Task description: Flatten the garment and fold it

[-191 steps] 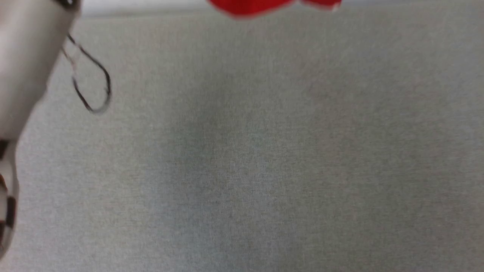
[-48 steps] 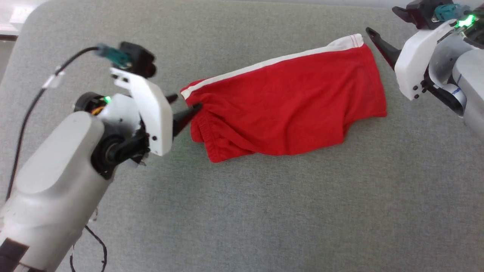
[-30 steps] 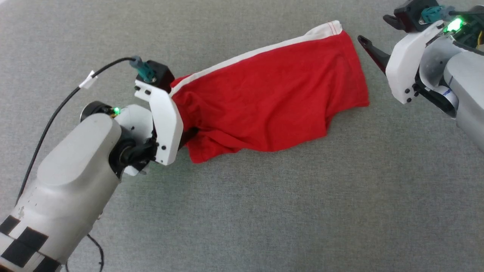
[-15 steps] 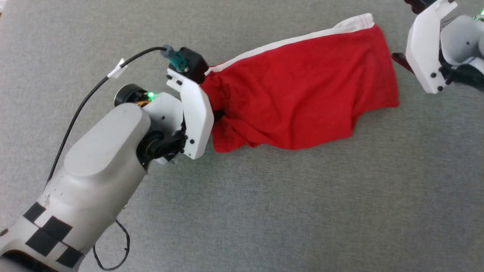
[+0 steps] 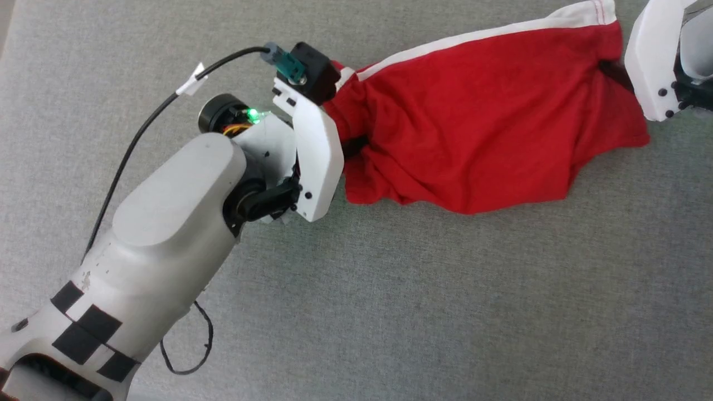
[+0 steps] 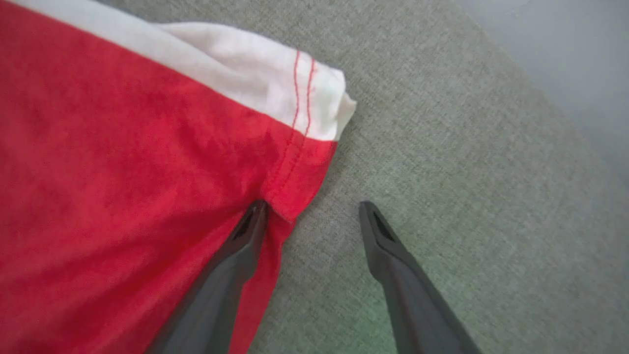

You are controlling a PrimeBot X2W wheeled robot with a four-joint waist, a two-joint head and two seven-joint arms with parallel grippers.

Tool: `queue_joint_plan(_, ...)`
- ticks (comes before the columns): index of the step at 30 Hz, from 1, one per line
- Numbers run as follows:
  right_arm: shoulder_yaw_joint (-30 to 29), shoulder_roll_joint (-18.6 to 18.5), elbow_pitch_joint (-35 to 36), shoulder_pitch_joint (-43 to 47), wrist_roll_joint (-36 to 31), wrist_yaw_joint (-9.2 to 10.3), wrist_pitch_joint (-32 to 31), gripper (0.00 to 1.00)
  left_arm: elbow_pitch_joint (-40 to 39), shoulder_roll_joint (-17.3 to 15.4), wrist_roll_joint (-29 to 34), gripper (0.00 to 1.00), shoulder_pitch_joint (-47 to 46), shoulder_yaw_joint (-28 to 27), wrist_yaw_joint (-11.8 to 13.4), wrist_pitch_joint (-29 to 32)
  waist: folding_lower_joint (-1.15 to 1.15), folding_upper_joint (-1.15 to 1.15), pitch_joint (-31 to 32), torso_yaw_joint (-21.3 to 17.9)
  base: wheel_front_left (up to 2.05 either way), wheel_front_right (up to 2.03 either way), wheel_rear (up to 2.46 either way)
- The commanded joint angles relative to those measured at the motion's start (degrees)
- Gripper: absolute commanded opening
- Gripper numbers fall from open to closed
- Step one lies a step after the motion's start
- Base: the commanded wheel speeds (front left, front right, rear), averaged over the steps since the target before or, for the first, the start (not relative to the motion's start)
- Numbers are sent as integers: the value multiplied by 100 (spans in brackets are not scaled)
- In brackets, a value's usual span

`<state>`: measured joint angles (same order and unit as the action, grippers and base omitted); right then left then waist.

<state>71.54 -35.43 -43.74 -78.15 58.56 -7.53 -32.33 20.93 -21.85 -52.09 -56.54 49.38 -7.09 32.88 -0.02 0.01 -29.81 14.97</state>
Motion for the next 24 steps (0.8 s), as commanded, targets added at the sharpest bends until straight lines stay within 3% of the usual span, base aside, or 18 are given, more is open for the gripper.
queue_joint_plan(1, 175, 79, -37, 569, -14, 4, -149, 100, 77, 3, 6, 0, 7, 51, -18, -33, 2, -1, -68, 47, 0, 0, 0)
queue_joint_plan(3, 177, 52, 34, 648, -32, 4, -207, 100, 102, -18, -7, 0, 6, 56, -21, -75, 2, -1, -68, 31, 0, 0, 0)
queue_joint_plan(4, 178, 31, 75, 665, -39, 4, -234, 88, 119, -34, -4, 0, 9, 65, -23, -98, 2, -1, -62, 20, 0, 0, 0)
queue_joint_plan(5, 179, 11, 117, 664, -57, 4, -232, 36, 137, -51, 0, 0, 17, 78, -24, -115, 2, -1, -46, 3, 0, 0, 0)
queue_joint_plan(7, 179, -10, 169, 648, -35, 4, -201, 0, 174, -80, -10, 0, 53, 98, -26, -153, 2, -1, 11, -42, 0, 0, 0)
queue_joint_plan(17, 172, -109, 531, 622, 143, 4, 762, 0, 334, -290, -282, 0, 374, -79, -31, -485, 2, -1, 601, -339, 0, 0, 0)
queue_joint_plan(24, 171, -369, 1095, 885, 388, 4, 1541, 0, 327, -443, -656, 0, 739, -319, -23, -648, 2, -1, 1221, -613, 0, 0, 0)
